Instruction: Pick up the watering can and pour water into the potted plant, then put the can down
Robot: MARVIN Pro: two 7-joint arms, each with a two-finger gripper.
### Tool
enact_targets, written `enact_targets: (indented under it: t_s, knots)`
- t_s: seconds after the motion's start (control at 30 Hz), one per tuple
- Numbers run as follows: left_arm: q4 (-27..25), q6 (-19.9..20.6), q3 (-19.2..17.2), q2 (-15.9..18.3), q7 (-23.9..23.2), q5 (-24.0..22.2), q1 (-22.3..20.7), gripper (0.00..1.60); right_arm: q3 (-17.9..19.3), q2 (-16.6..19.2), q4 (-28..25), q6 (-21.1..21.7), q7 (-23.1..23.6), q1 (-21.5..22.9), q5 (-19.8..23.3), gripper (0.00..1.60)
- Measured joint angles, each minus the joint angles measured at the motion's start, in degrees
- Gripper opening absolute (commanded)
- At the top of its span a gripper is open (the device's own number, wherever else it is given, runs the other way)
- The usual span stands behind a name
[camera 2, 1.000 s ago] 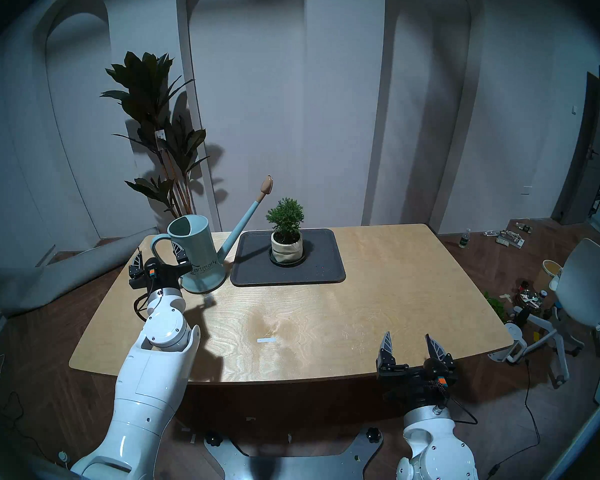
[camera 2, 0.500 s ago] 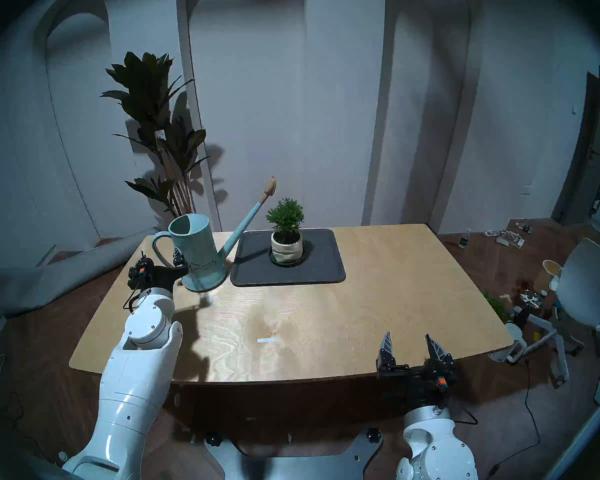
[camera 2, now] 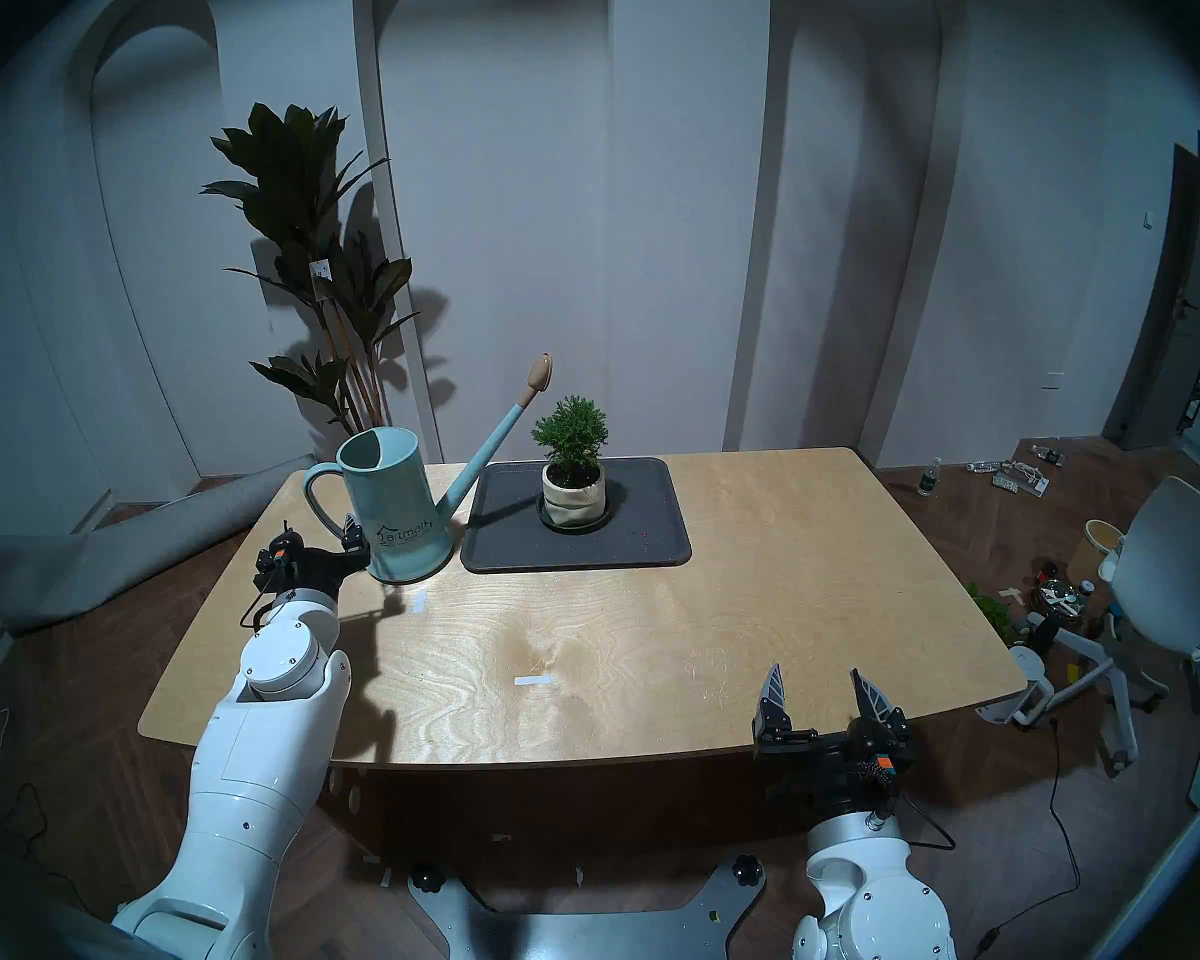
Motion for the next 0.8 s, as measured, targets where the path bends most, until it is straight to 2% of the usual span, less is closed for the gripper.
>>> enact_targets:
  t_s: [0.8]
  knots:
    - [10.92, -1.59, -0.62, 2.05, -1.2, 0.91, -10.28, 1.6, 0.05, -0.08, 0.06, 0.0, 0.13, 0.01, 0.0, 1.6]
